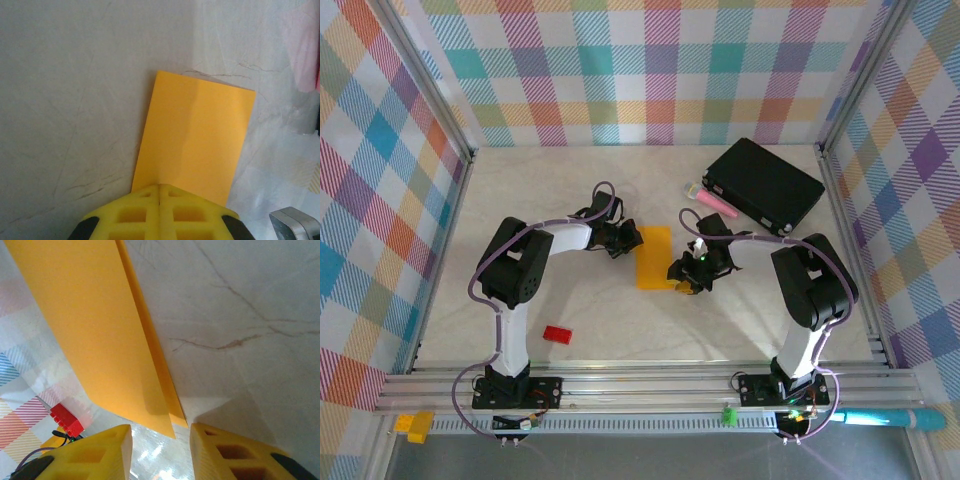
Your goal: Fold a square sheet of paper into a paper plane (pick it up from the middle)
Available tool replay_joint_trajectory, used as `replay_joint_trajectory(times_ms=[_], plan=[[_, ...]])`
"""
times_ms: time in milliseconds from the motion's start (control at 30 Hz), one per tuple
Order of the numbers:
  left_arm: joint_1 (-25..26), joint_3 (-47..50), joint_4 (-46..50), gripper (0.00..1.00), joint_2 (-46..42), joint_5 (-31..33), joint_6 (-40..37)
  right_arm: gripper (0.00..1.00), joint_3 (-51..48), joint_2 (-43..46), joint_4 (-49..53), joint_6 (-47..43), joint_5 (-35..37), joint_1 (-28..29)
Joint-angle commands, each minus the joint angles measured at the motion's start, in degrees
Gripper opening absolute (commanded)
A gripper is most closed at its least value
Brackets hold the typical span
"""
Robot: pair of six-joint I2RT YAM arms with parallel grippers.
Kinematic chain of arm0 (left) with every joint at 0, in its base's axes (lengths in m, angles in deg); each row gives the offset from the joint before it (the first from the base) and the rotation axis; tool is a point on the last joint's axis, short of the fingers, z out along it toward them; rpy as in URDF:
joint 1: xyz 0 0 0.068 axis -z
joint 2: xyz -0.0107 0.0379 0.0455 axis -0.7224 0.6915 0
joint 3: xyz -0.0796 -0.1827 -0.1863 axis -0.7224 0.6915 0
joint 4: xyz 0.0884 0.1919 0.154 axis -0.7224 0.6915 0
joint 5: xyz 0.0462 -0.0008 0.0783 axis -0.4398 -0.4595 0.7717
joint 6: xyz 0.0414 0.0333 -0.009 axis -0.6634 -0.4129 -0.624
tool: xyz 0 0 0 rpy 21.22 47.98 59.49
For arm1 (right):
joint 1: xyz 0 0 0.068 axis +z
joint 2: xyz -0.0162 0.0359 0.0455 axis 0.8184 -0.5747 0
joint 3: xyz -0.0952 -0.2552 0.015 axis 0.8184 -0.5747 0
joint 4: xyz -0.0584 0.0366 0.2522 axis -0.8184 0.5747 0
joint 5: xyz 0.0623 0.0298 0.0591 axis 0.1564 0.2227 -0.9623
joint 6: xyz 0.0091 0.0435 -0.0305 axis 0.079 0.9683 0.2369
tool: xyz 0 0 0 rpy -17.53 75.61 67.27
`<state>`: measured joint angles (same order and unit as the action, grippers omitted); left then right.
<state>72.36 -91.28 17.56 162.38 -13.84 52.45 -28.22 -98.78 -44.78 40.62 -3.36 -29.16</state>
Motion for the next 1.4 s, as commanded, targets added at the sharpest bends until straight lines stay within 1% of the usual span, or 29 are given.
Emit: replay_joint_trajectory(times_ms=[0,367,467,633,700,833,967,1200,1367], plan=[[0.0,1.7,4.0,0.00,0.9,3.5,0.3,0.33,0.2,-0.6,0.2,-0.5,-1.1,0.1],[0.0,2.0,3.9,0.00,0.4,3.3,0.4,0.26,-0.2,0.1,-6.9,3.0,-4.9,0.1],[0.0,2.0,3.9,0.00,0.2,3.2,0.3,0.24,-0.4,0.1,-7.6,3.4,-4.8,0.1],[0.0,2.1,3.8,0.00,0.0,3.0,0.4,0.21,-0.4,0.5,-6.8,3.6,-3.5,0.1],[-0.1,1.6,4.0,0.00,-0.4,1.8,0.5,0.19,-0.4,0.6,-6.0,3.7,-2.8,0.1],[-0.1,-3.5,7.9,0.00,-2.0,-1.4,-2.0,0.11,-0.2,1.3,-3.2,3.0,-1.4,0.1],[0.0,-3.1,5.7,0.01,-4.8,-1.6,-2.2,0.03,0.3,1.8,-0.2,1.4,-2.1,0.1],[0.0,-4.1,6.1,0.00,0.5,-2.5,-1.9,0.00,1.5,1.8,0.7,1.4,-3.6,0.1],[0.0,-3.4,6.6,0.00,1.4,-1.9,-2.2,0.00,3.0,1.2,-0.1,1.3,-5.7,0.2]])
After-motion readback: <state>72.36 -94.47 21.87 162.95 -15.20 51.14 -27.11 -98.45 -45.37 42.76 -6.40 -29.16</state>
